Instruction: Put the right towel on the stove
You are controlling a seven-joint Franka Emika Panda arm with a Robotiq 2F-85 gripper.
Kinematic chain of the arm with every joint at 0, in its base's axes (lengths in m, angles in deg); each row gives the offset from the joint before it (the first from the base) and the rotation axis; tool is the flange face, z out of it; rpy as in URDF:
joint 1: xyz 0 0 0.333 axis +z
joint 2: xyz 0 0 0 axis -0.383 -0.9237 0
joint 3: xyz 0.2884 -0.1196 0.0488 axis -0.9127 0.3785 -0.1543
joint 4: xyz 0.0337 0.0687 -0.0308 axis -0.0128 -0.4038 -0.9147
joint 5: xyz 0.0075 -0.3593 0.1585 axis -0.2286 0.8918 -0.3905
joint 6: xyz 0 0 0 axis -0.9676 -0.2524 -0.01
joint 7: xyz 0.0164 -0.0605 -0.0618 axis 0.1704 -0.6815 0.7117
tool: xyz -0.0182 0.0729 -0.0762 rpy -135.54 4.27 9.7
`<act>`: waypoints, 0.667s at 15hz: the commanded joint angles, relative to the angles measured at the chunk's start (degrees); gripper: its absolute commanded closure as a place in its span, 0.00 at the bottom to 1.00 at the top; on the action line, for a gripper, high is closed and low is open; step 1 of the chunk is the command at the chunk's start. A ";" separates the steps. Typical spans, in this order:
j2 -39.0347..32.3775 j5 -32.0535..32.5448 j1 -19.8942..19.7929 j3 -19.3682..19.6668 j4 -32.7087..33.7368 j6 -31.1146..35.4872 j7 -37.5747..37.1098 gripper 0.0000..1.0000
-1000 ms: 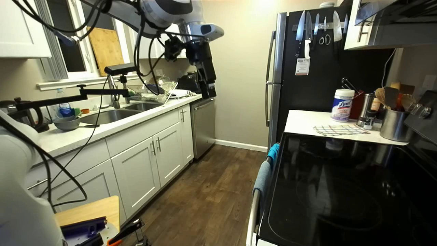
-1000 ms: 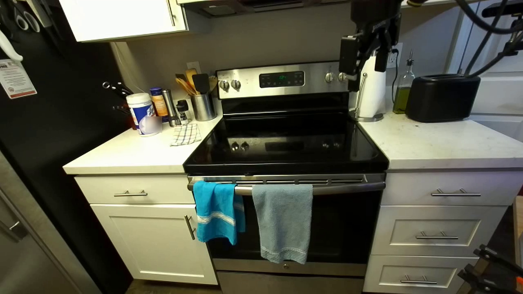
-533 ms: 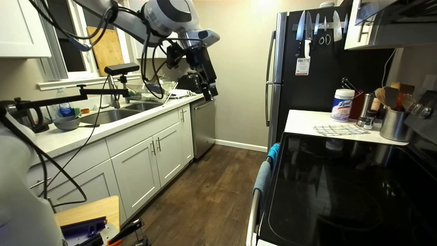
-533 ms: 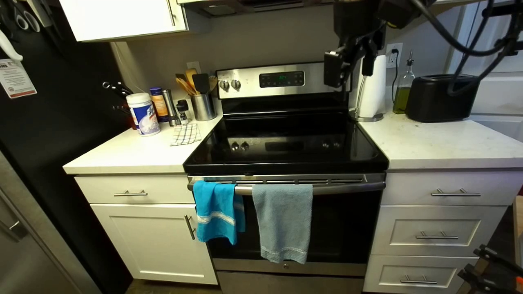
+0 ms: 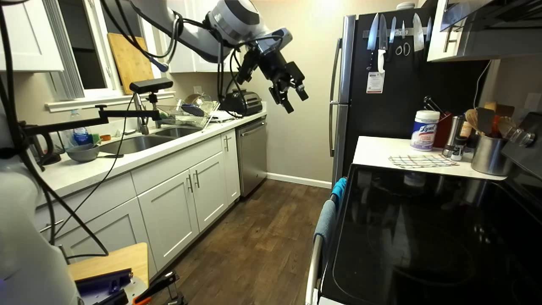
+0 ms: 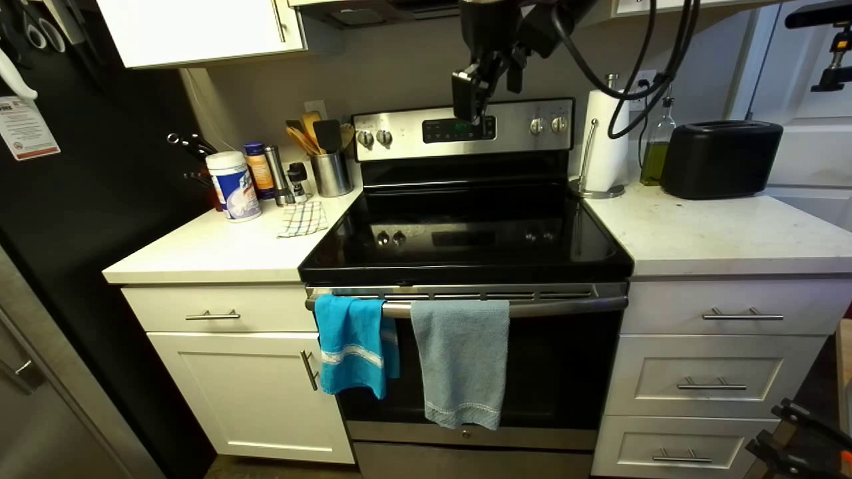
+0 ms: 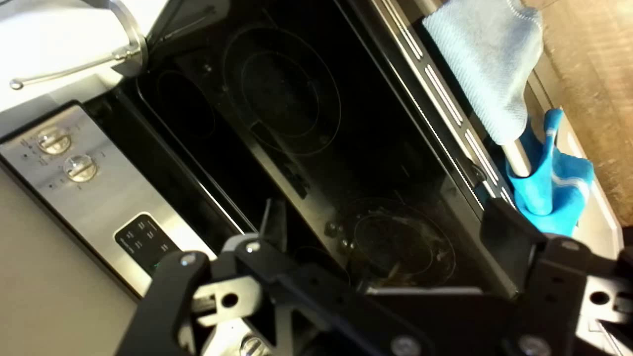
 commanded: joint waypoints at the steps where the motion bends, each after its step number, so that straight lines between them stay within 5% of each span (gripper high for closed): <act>1: -5.33 3.62 2.79 2.55 5.29 2.43 4.67 0.00; 10: -13.64 1.22 5.26 6.19 13.10 14.14 14.05 0.00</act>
